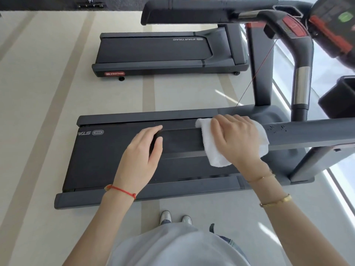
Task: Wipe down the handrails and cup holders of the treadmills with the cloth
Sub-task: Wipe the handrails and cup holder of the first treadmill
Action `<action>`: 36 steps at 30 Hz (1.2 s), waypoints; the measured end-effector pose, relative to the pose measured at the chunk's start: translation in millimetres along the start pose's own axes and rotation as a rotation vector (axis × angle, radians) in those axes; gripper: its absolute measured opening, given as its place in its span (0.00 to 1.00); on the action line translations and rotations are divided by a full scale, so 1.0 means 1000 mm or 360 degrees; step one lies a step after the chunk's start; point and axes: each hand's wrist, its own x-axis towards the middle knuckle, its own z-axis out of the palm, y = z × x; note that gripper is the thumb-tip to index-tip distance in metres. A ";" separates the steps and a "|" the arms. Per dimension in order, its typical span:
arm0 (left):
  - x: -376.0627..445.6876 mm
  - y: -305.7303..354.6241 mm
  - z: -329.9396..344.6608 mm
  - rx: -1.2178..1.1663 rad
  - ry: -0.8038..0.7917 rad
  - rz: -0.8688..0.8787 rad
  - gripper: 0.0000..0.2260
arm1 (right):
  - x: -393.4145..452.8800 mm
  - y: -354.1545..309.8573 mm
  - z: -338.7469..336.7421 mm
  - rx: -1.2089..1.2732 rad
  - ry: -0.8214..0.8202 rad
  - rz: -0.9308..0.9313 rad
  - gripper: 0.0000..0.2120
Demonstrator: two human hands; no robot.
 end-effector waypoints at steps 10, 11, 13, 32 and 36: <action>0.006 0.007 0.001 0.0130 0.0024 0.0076 0.14 | -0.017 0.003 0.006 0.0082 0.0135 -0.0371 0.14; 0.007 0.009 0.001 0.0141 0.0023 0.0104 0.13 | -0.018 0.016 0.004 0.0055 0.0165 -0.0284 0.14; 0.011 0.015 0.004 0.0166 0.0010 0.0164 0.12 | -0.021 0.029 0.001 0.0028 0.0248 -0.0077 0.15; 0.037 0.081 0.070 0.0330 -0.0078 0.0409 0.10 | -0.025 0.124 -0.016 0.0057 0.0209 -0.0130 0.18; 0.041 0.106 0.098 0.0368 -0.0019 0.0368 0.10 | -0.029 0.167 -0.030 0.0004 0.0164 -0.0104 0.18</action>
